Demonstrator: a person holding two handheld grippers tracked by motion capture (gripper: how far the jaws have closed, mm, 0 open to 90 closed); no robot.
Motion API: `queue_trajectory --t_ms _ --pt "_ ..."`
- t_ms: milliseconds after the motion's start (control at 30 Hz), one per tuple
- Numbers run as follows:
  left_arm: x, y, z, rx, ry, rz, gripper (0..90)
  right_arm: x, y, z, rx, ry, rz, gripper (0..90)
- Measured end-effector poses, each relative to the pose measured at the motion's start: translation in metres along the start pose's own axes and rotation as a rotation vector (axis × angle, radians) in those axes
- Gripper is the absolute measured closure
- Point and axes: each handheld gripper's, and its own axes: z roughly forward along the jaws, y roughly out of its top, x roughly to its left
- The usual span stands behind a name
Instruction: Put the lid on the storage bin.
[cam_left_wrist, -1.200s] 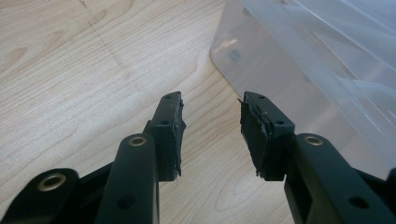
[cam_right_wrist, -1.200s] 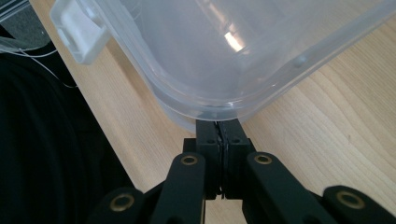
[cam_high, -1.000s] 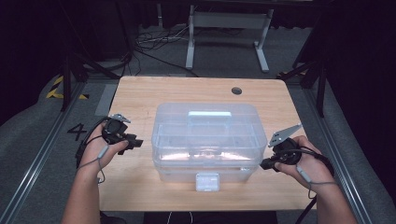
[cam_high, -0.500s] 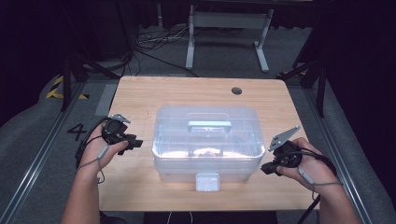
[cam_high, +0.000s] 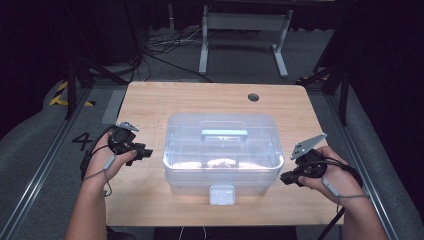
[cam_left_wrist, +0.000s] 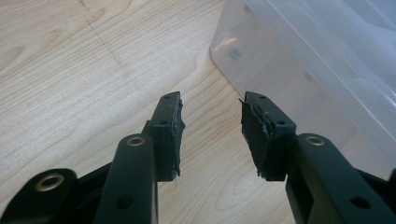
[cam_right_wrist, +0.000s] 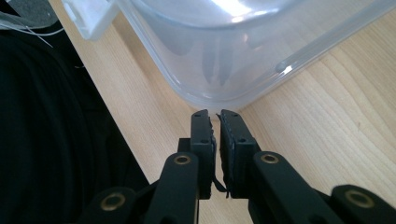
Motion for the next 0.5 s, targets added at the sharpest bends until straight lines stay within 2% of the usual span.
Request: queue_trajectory --t_ms 167,500 --pt "0.000 0.000 0.001 0.001 0.000 -0.004 57.6 -0.002 -0.003 -0.013 -0.062 -0.008 0.010 84.2" --pt "-0.001 0.001 0.002 0.004 0.001 -0.003 57.1 -0.006 -0.010 -0.037 -0.224 -0.046 0.030 86.3"
